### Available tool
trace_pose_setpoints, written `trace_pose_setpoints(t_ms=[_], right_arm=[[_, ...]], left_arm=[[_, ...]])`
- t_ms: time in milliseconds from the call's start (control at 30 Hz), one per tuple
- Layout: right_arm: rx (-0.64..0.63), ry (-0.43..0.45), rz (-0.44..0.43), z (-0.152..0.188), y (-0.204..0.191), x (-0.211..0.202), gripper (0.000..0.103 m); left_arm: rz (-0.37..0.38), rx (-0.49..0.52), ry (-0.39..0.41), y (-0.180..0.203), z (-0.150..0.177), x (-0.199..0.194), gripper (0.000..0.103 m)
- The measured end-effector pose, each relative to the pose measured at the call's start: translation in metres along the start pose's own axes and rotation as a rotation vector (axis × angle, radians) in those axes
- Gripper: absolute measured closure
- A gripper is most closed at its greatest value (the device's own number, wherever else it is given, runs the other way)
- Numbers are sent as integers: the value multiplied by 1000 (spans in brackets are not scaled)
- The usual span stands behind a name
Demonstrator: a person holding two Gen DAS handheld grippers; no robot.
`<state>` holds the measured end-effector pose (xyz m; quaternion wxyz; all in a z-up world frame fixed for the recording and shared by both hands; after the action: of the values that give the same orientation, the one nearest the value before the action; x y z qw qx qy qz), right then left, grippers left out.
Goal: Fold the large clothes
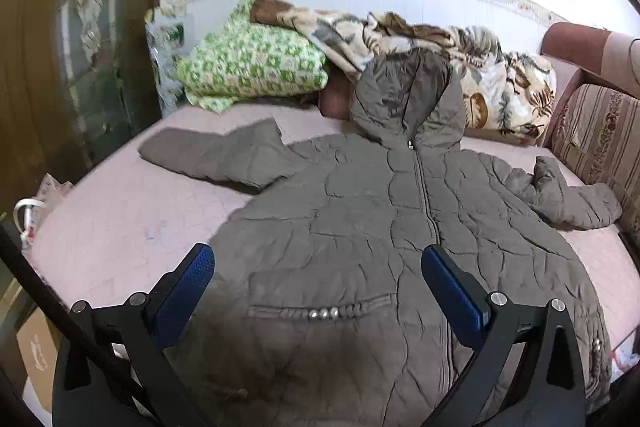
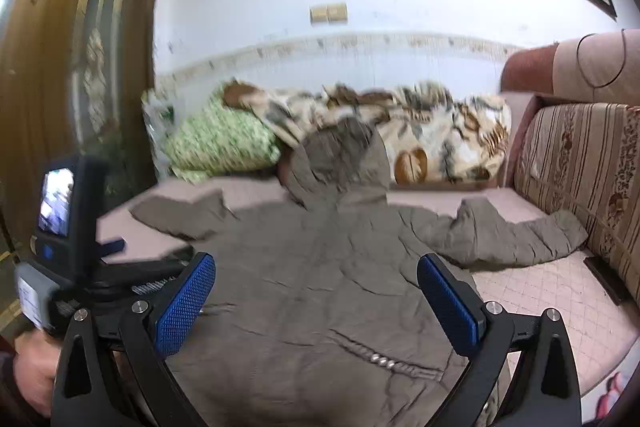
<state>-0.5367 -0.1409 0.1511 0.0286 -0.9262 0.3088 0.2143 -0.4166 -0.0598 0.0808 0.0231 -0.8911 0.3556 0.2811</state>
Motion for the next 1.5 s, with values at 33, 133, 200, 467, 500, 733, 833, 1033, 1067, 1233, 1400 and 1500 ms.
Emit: trace_pose_setpoints(t_ms=[33, 133, 200, 467, 500, 733, 833, 1033, 1067, 1233, 1400, 1500], right_arm=[[-11, 17, -4, -4, -3, -8, 1], [-19, 38, 6, -12, -8, -24, 1], [8, 39, -5, -13, -8, -30, 1], [4, 75, -26, -15, -16, -51, 1], [4, 76, -27, -15, -17, -51, 1], [9, 64, -40, -14, -19, -48, 1], [35, 39, -52, -8, -17, -43, 1], [69, 9, -49, -2, -8, -36, 1], [71, 4, -51, -1, -8, -35, 0], [76, -22, -60, 4, -7, -26, 0], [124, -38, -70, 8, 4, -17, 1], [206, -77, -62, 15, 29, -3, 1]], left_arm=[[3, 12, 7, 2, 1, -7, 0], [20, 33, 10, 6, 3, -27, 0], [29, 36, 36, 7, 0, -41, 0], [42, 49, 78, 12, -8, -67, 0], [42, 50, 76, 11, -8, -66, 0], [37, 57, 34, 16, -4, -58, 0], [35, 62, 14, 19, -3, -52, 0], [31, 61, -11, 21, 0, -42, 0], [30, 61, -15, 21, 1, -40, 0], [20, 62, -36, 18, 4, -31, 0], [8, 56, -62, 16, 4, -16, 0], [9, 61, -78, 17, 2, -3, 0]])
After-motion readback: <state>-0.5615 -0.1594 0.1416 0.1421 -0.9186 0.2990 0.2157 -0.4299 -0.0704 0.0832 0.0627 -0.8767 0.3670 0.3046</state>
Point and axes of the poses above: each gripper's, at about its wrist camera, not at the fingertips, and x roughly the way its jaws point, y to its right, z to its underside, the point moved 6 cm from there along x, roughly the way its jaws point, and after that the axes turned 12 degrees about -x, right-handed, at the moved point
